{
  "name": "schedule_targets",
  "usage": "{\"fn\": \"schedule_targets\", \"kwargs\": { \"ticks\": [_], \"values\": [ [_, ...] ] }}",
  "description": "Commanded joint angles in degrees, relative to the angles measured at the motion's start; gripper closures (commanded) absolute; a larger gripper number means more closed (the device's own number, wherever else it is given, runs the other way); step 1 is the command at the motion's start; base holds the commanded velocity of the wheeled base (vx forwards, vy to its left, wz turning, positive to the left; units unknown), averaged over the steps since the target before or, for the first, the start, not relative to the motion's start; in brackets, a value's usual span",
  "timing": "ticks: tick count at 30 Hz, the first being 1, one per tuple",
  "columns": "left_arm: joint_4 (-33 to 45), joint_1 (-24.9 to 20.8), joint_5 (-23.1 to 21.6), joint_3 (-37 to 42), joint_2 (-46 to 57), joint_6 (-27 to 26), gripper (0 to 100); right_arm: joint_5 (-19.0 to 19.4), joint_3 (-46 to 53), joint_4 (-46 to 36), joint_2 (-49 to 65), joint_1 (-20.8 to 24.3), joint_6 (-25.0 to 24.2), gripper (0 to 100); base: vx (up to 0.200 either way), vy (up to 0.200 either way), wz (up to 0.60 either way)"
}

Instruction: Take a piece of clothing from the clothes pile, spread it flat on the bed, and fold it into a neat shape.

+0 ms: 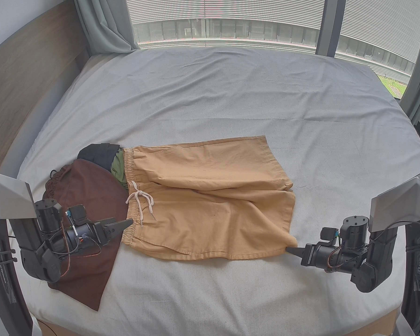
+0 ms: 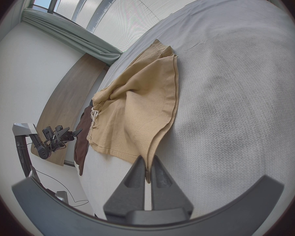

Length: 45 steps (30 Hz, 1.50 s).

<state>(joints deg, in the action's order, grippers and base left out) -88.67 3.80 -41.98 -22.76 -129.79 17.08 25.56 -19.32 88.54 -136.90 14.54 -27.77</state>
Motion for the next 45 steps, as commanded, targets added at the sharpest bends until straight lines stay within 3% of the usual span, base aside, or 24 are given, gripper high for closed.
{"fn": "schedule_targets", "kwargs": {
  "ticks": [1,23,32,38,45],
  "values": [
    [0.0,0.1,0.1,-0.2,-1.3,-0.1,0,-0.1,0.0,0.0,-0.1,0.0,0.0,100,0.0,0.0,0.0],
    [0.0,-0.5,0.5,-0.3,-7.6,0.6,0,-0.1,-0.3,0.1,-0.2,0.2,0.0,100,0.0,0.0,0.0],
    [0.0,-2.2,3.6,-1.6,-10.6,1.7,0,-0.1,-0.7,0.1,-0.2,0.0,0.0,100,0.0,0.0,0.0],
    [-0.1,-4.8,7.5,-3.7,-10.5,7.7,0,-0.1,-0.7,0.1,-0.3,0.0,0.7,100,0.0,0.0,0.0],
    [-0.1,-4.8,8.8,-4.2,-10.7,8.1,0,-0.1,-0.7,0.1,-0.3,0.0,0.7,100,0.0,0.0,0.0]
  ]
}}
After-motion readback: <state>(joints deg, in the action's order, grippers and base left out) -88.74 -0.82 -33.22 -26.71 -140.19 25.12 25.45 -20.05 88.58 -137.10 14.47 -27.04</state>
